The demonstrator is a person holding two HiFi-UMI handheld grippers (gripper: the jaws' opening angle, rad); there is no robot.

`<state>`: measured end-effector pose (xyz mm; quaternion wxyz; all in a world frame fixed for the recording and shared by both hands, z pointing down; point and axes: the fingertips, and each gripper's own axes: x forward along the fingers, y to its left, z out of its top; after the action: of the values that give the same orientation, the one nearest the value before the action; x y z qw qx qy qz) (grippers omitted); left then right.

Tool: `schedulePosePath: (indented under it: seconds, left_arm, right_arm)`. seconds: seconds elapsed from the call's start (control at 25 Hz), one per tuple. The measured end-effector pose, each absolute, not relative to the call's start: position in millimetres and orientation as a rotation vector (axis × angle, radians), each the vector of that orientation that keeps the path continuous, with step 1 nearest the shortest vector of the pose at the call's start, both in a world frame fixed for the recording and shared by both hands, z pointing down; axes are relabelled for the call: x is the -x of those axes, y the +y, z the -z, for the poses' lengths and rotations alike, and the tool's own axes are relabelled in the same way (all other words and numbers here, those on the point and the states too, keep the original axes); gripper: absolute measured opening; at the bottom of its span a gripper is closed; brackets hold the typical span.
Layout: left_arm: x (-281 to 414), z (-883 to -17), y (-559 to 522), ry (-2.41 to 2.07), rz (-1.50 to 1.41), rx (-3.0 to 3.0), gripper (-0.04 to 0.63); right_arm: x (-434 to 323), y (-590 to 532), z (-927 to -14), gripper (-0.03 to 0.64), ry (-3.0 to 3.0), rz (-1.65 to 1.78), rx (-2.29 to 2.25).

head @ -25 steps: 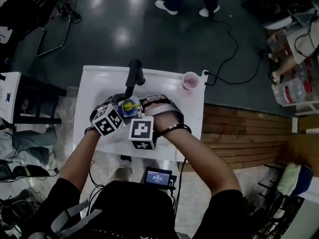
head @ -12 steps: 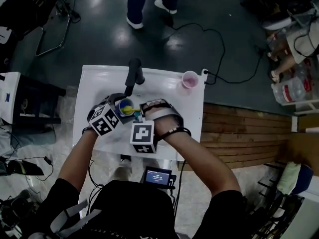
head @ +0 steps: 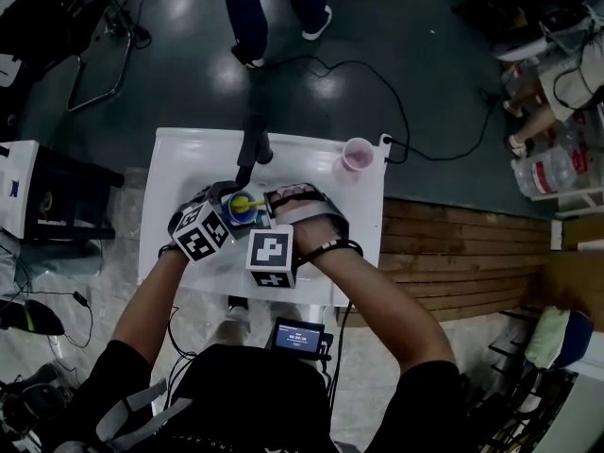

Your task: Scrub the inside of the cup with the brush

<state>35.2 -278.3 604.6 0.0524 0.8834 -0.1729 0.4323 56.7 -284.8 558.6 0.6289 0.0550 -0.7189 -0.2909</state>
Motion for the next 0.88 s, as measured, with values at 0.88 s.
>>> schedulePosePath:
  seconds: [0.88]
  left_arm:
    - [-29.1, -609.0, -275.1, -0.533, -1.304, -2.678, 0.376]
  right_arm:
    - [-66.7, -266.7, -563.9, 0.041, -1.72, 0.544, -0.157]
